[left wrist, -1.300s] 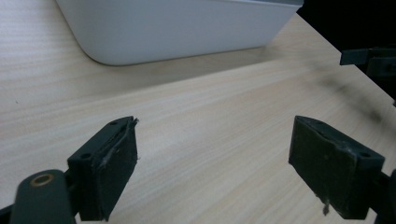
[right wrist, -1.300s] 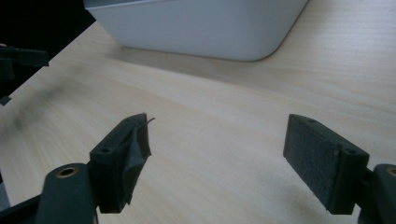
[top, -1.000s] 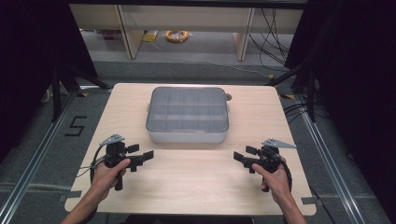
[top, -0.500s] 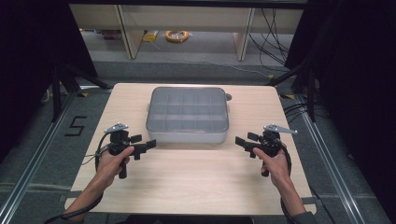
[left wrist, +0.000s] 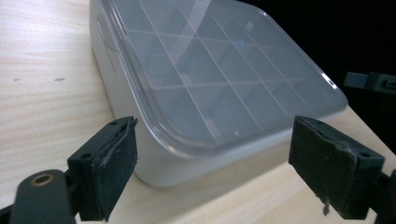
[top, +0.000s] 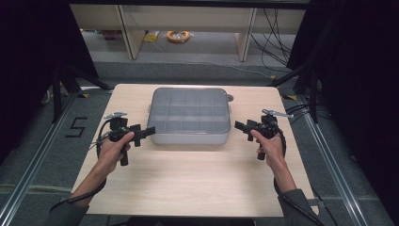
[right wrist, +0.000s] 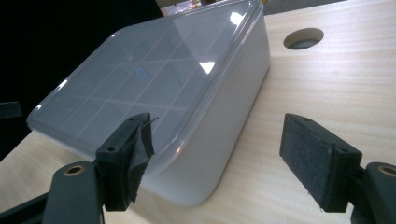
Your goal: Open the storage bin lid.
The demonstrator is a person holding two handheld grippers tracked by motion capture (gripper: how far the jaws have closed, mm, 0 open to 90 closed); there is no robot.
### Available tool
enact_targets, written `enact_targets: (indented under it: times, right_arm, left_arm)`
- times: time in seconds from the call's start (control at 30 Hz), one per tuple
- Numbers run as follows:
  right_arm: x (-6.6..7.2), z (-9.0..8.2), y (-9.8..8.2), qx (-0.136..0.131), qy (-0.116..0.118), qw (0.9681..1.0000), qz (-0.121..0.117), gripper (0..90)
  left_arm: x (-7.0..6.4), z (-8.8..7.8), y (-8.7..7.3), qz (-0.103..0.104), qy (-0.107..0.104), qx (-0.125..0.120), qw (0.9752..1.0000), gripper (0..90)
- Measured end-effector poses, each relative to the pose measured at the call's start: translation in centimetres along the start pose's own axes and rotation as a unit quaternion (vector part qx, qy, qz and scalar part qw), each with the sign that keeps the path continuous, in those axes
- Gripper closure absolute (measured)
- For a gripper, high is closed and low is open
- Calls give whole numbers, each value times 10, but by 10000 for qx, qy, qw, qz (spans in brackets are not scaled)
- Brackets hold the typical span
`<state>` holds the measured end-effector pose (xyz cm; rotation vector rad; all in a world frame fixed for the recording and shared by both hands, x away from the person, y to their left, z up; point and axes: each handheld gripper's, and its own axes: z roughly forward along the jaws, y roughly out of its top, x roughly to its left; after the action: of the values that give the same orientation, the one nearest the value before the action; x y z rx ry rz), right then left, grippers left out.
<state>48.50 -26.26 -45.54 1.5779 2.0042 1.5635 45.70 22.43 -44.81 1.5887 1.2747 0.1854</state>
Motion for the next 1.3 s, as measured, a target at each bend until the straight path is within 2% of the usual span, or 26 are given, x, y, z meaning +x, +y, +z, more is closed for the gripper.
enact_targets:
  times: [0.03, 0.07, 0.1, 0.2, 0.27, 0.3, 0.33, 0.37, 0.4, 0.43, 0.5, 0.53, 0.6, 0.67, 0.7, 0.77, 0.8, 0.83, 0.87, 0.9, 0.93, 1.0, 1.03, 1.2, 1.23, 1.3]
  right_arm:
    - [-3, 4, 3, -20, -12, 10000, -79, 269]
    - [-4, 8, 5, -20, -2, 10000, -21, 273]
    - [-6, 11, 7, -37, -27, 9999, -107, 276]
    - [-7, 20, 13, 14, -61, 10000, -49, 300]
    - [-8, 27, 19, 33, -33, 10000, 56, 321]
    - [-6, 30, 19, 90, -43, 9995, 288, 324]
    - [-11, 35, 22, 52, -93, 9999, 24, 328]
    - [-12, 39, 24, 50, -83, 9999, 38, 337]
    - [-9, 41, 25, 148, -70, 9994, 304, 347]
    - [-13, 45, 27, 86, -90, 9999, 111, 351]
    - [-15, 52, 29, 131, -62, 9996, 239, 364]
    - [-11, 54, 29, 188, -89, 9984, 530, 371]
    - [-17, 61, 30, 105, -86, 9993, 336, 387]
    - [-14, 66, 30, 174, -49, 9983, 561, 395]
    - [-16, 68, 30, 148, 19, 9990, 422, 397]
    - [-9, 70, 30, 370, -11, 9946, 966, 401]
    - [-15, 74, 29, 200, 6, 9982, 559, 403]
    - [-17, 76, 29, 162, 59, 9989, 427, 403]
    - [-16, 77, 29, 180, 18, 9987, 479, 406]
    - [-14, 78, 29, 220, 38, 9977, 638, 409]
    - [-18, 80, 29, 146, 51, 9989, 450, 412]
    - [-16, 80, 30, 188, 38, 9982, 566, 424]
    - [-18, 83, 30, 118, 63, 9990, 437, 429]
    - [-12, 82, 32, 136, 163, 9976, 653, 460]
    - [-10, 82, 32, 179, 195, 9968, 754, 465]
    - [-9, 84, 33, 127, 215, 9974, 677, 471]
  left_arm:
    - [3, 3, 3, 11, 25, 9, 10000, 148]
    - [4, 5, 5, -2, 47, 22, 10000, 148]
    - [6, 9, 7, -22, 81, 30, 10000, 148]
    - [13, 18, 14, -66, 163, 84, 9998, 148]
    - [18, 24, 19, -115, 246, 64, 9996, 149]
    - [21, 27, 22, -115, 289, 64, 9995, 149]
    - [23, 30, 24, -128, 292, 54, 9995, 149]
    - [24, 32, 27, -179, 273, 22, 9995, 150]
    - [26, 34, 29, -168, 254, 33, 9995, 150]
    - [26, 36, 31, -161, 288, 26, 9995, 150]
    - [27, 40, 34, -129, 373, 52, 9992, 152]
    - [28, 43, 35, -122, 404, 64, 9991, 159]
    - [31, 47, 37, -175, 433, 75, 9989, 181]
    - [34, 50, 39, -213, 418, 112, 9988, 187]
    - [35, 52, 39, -230, 441, 102, 9987, 207]
    - [40, 56, 41, -305, 464, 124, 9984, 227]
    - [42, 57, 42, -352, 478, 129, 9982, 238]
    - [45, 59, 42, -377, 476, 149, 9980, 239]
    - [48, 61, 43, -414, 487, 180, 9978, 239]
    - [49, 63, 44, -447, 501, 176, 9976, 241]
    - [51, 65, 44, -477, 524, 181, 9973, 243]
    - [54, 69, 44, -538, 510, 209, 9970, 250]
    - [55, 71, 44, -584, 483, 219, 9969, 251]
    - [55, 78, 42, -690, 389, 216, 9966, 263]
    - [55, 79, 42, -711, 374, 221, 9965, 265]
    - [54, 81, 42, -760, 320, 216, 9964, 287]
